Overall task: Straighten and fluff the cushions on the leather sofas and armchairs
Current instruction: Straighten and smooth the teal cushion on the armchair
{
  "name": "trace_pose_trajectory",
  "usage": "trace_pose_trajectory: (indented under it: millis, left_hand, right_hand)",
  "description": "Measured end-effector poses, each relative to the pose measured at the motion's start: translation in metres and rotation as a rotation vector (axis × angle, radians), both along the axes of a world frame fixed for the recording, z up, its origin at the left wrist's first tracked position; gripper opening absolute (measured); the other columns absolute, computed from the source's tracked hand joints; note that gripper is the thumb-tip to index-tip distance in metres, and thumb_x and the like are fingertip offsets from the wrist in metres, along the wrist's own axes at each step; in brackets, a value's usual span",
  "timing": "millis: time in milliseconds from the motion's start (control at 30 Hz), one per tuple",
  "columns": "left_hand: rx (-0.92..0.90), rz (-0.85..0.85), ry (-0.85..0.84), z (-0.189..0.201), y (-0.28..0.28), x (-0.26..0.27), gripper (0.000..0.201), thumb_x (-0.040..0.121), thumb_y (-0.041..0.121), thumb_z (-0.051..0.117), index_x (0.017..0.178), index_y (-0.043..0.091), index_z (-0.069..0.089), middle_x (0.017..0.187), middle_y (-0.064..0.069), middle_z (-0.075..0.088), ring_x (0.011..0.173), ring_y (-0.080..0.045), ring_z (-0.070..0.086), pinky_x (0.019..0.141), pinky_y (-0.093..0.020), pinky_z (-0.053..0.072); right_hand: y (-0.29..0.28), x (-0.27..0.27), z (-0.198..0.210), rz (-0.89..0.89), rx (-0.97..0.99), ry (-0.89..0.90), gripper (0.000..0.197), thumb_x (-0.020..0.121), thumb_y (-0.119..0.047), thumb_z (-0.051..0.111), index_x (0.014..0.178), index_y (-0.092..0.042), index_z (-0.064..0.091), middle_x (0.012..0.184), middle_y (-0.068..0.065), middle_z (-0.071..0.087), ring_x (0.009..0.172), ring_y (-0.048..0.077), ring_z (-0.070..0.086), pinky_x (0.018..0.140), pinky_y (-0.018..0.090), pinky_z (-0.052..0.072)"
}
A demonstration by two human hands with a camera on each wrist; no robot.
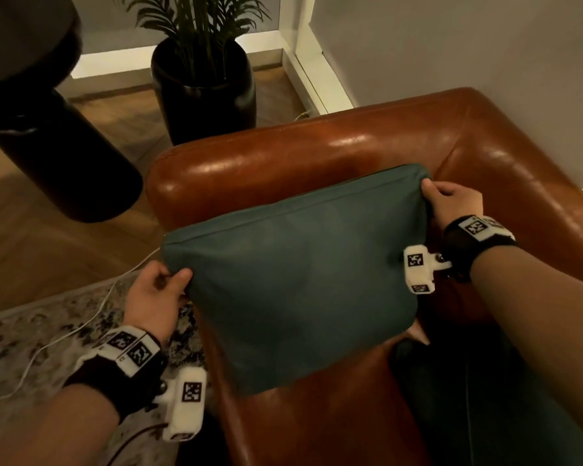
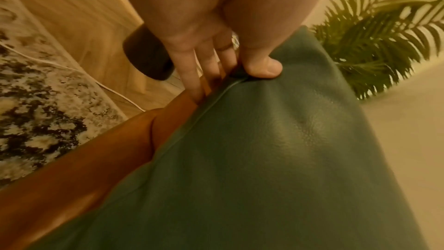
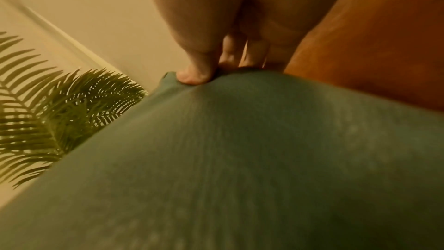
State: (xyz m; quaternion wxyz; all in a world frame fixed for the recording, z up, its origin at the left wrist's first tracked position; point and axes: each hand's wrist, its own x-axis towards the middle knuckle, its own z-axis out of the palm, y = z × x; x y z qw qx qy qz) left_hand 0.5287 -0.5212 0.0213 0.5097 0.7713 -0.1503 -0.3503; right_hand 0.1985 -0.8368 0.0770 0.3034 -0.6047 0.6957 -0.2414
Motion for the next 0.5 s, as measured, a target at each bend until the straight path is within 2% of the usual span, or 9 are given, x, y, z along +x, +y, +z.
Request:
trace_pose_trajectory:
  millis: [67,133,200,267,333,367,433,467,500]
  left_hand:
    - [-0.040,0.075,0.034,0.004,-0.005,-0.004,0.032,0.094,0.015,0.057,0.067,0.025,0.044,0.081,-0.002,0.059,0.090,-0.028,0.062,0.090,-0.056,0.052]
    - [-0.021,0.072,-0.023,0.005,-0.002,-0.007,0.028,0.095,0.017,0.056,0.071,0.027,0.048,0.082,-0.001,0.060,0.090,-0.027,0.062,0.089,-0.052,0.054]
    - [-0.003,0.024,-0.058,0.001,0.007,-0.013,0.006,0.097,0.022,0.054,0.093,0.026,0.058,0.095,0.004,0.065,0.098,-0.022,0.063,0.094,-0.049,0.052]
    - [0.086,-0.065,-0.076,-0.009,0.018,-0.022,0.030,0.098,0.031,0.050,0.127,0.027,0.053,0.121,0.006,0.062,0.114,-0.021,0.058,0.104,-0.048,0.044]
    - [0.165,-0.116,-0.078,-0.021,0.025,-0.037,0.044,0.098,0.034,0.048,0.140,0.022,0.045,0.133,0.002,0.055,0.123,-0.023,0.052,0.109,-0.045,0.038]
    - [0.179,-0.082,-0.074,-0.025,0.025,-0.043,0.041,0.098,0.032,0.049,0.136,0.018,0.050,0.131,0.000,0.056,0.122,-0.023,0.053,0.108,-0.044,0.038]
    - [0.140,0.034,-0.020,-0.027,0.019,-0.050,0.014,0.097,0.025,0.054,0.106,0.020,0.063,0.111,-0.003,0.064,0.110,-0.026,0.060,0.102,-0.046,0.044]
    - [0.136,0.081,-0.037,-0.030,0.016,-0.048,0.010,0.096,0.023,0.056,0.090,0.019,0.062,0.101,-0.005,0.065,0.103,-0.029,0.062,0.097,-0.045,0.047]
    - [0.170,0.112,-0.054,-0.029,0.013,-0.047,0.015,0.095,0.023,0.058,0.080,0.018,0.060,0.095,-0.007,0.065,0.097,-0.030,0.063,0.092,-0.043,0.048]
  right_hand:
    - [-0.001,0.000,0.003,-0.033,-0.024,0.051,0.035,0.090,-0.044,0.064,0.114,-0.020,0.072,0.112,0.001,0.072,0.103,0.019,0.065,0.083,0.022,0.042]
    - [0.003,-0.001,0.005,-0.016,-0.041,0.055,0.035,0.091,-0.045,0.061,0.114,-0.020,0.072,0.112,0.001,0.072,0.104,0.021,0.065,0.088,0.027,0.047]
    - [0.013,-0.005,0.003,0.021,0.010,-0.005,0.040,0.097,-0.046,0.050,0.120,-0.018,0.068,0.115,0.001,0.068,0.107,0.021,0.062,0.096,0.035,0.047]
    - [0.027,-0.015,-0.006,0.020,0.155,-0.030,0.043,0.103,-0.042,0.037,0.128,-0.016,0.061,0.122,0.002,0.060,0.113,0.022,0.055,0.100,0.036,0.039]
    - [0.043,-0.026,-0.025,0.021,0.330,-0.099,0.042,0.101,-0.044,0.039,0.130,-0.020,0.059,0.132,0.004,0.058,0.119,0.026,0.053,0.106,0.041,0.037]
    - [0.049,-0.029,-0.033,0.017,0.375,-0.142,0.041,0.097,-0.046,0.046,0.129,-0.024,0.060,0.133,0.003,0.060,0.121,0.027,0.054,0.108,0.045,0.037]
    - [0.054,-0.031,-0.039,-0.030,0.341,-0.167,0.034,0.092,-0.041,0.059,0.122,-0.027,0.066,0.123,-0.001,0.065,0.117,0.024,0.057,0.106,0.042,0.041]
    - [0.053,-0.030,-0.038,-0.093,0.306,-0.180,0.028,0.090,-0.037,0.065,0.116,-0.027,0.070,0.114,-0.003,0.067,0.111,0.021,0.060,0.102,0.038,0.044]
    - [0.050,-0.030,-0.037,-0.162,0.285,-0.207,0.024,0.087,-0.036,0.069,0.108,-0.027,0.073,0.108,-0.005,0.069,0.105,0.020,0.062,0.098,0.036,0.045]
